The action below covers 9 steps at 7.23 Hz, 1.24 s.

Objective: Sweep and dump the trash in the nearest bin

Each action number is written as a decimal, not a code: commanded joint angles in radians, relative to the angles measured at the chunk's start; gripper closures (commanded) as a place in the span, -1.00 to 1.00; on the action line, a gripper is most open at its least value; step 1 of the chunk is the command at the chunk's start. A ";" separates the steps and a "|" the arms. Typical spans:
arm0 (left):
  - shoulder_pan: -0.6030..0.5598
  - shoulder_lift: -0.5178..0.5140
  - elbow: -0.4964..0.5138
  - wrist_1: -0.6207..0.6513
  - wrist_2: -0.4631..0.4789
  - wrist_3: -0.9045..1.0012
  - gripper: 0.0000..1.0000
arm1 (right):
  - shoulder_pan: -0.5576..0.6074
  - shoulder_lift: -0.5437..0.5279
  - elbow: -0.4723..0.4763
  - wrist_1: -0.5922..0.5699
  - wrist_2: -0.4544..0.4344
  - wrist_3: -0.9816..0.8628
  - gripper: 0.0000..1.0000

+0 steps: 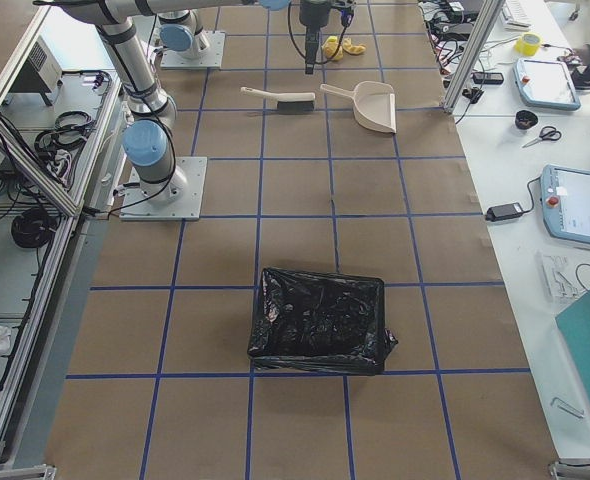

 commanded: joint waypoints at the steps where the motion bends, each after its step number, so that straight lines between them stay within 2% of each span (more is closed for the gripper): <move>1: 0.005 -0.016 0.003 0.015 -0.003 0.012 -1.00 | 0.013 -0.058 0.114 0.002 0.013 0.001 -1.00; 3: 0.010 -0.016 -0.011 0.015 0.003 0.011 -1.00 | 0.088 -0.101 0.234 -0.015 0.017 0.012 -1.00; 4: 0.014 -0.018 -0.018 0.021 -0.002 0.012 -1.00 | 0.146 -0.094 0.257 -0.056 0.017 0.058 -1.00; 5: 0.014 -0.056 -0.008 0.084 -0.009 0.052 -1.00 | 0.214 -0.084 0.277 -0.097 0.019 0.134 -1.00; 6: 0.014 -0.087 -0.021 0.171 -0.044 0.084 -1.00 | 0.280 -0.065 0.317 -0.148 0.020 0.161 -0.99; 7: 0.014 -0.105 -0.020 0.179 -0.051 0.028 -1.00 | 0.321 -0.055 0.369 -0.252 0.034 0.197 -0.99; 9: 0.013 -0.198 0.085 0.185 -0.051 -0.018 -1.00 | 0.381 -0.031 0.444 -0.381 0.110 0.302 -1.00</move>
